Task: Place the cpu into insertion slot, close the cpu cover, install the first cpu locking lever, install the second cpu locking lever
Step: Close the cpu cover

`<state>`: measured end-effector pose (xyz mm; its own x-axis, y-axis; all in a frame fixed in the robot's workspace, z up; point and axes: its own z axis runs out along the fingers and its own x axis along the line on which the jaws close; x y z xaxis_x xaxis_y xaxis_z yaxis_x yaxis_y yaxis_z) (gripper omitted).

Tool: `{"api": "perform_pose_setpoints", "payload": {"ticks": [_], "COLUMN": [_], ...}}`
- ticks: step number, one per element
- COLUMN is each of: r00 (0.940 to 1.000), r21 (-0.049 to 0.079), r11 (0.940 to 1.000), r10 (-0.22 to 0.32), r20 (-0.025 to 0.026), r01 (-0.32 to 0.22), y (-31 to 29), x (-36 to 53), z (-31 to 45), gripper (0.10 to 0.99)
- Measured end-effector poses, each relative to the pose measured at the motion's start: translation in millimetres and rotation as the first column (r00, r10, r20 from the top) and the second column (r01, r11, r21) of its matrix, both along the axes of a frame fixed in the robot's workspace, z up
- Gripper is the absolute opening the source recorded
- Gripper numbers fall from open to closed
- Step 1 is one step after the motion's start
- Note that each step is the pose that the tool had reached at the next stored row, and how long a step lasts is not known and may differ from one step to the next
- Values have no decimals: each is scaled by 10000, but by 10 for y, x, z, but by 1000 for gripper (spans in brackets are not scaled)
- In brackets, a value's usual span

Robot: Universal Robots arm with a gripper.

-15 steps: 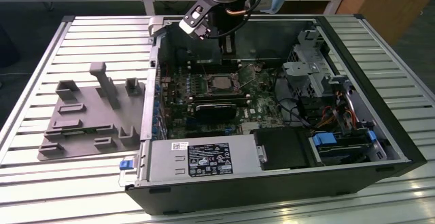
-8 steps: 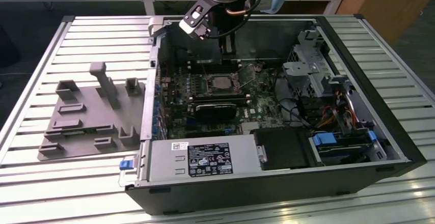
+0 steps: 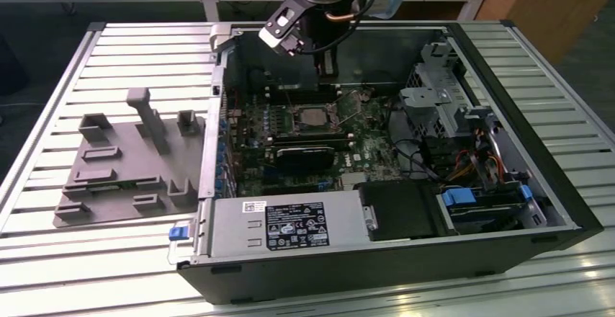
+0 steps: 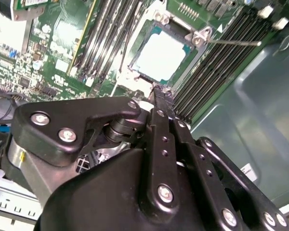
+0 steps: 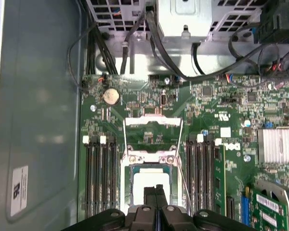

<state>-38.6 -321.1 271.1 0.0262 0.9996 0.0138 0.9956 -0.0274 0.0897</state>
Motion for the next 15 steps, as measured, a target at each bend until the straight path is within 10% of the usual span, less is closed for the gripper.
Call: {"api": "perform_pose_setpoints", "payload": {"ticks": [15], "r00": [10000], "r21": [0], "r11": [10000], "r10": [0], "r20": [0], "r01": [0], "y": [2], "x": [232], "z": [-2], "gripper": [106]}}
